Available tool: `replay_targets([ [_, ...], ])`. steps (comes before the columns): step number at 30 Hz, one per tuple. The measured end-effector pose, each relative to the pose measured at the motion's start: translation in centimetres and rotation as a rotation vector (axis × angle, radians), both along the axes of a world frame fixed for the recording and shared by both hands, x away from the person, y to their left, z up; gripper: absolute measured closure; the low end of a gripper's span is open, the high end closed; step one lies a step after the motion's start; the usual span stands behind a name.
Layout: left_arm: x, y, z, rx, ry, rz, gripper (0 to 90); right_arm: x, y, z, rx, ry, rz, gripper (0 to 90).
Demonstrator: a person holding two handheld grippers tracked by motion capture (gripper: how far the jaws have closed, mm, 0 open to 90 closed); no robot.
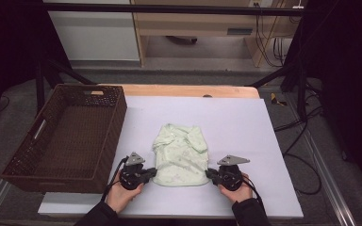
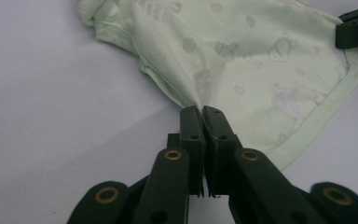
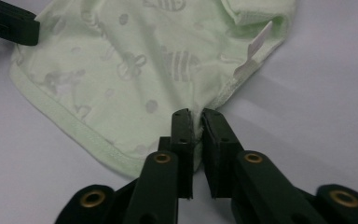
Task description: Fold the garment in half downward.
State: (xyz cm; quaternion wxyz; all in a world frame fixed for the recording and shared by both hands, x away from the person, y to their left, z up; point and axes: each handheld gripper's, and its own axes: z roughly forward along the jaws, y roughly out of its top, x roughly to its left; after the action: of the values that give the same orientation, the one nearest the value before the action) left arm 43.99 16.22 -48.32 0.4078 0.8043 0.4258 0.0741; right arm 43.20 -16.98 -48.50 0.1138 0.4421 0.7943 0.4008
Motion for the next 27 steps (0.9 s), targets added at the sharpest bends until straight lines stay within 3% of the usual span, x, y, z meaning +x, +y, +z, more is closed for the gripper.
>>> replay_targets([
  [8,-0.3,0.5,0.4,-0.013,0.044,0.001,87.6,-0.6,-0.2,0.6,0.033,0.018,0.012,86.8],
  [15,-1.0,0.9,1.0,-0.029,0.083,-0.035,87.5,-1.5,-0.8,1.1,0.062,0.051,0.033,86.9],
  [18,-1.3,0.7,0.9,0.017,0.049,-0.04,87.2,-1.6,-0.6,0.9,0.031,0.061,0.036,86.3],
  [22,-1.3,0.5,0.7,0.031,0.014,-0.048,82.2,-1.5,-0.5,0.6,0.012,0.057,0.038,77.9],
  [27,-1.1,1.0,1.0,-0.028,-0.027,-0.041,64.0,-1.5,-1.0,0.9,0.044,-0.009,0.037,55.4],
])
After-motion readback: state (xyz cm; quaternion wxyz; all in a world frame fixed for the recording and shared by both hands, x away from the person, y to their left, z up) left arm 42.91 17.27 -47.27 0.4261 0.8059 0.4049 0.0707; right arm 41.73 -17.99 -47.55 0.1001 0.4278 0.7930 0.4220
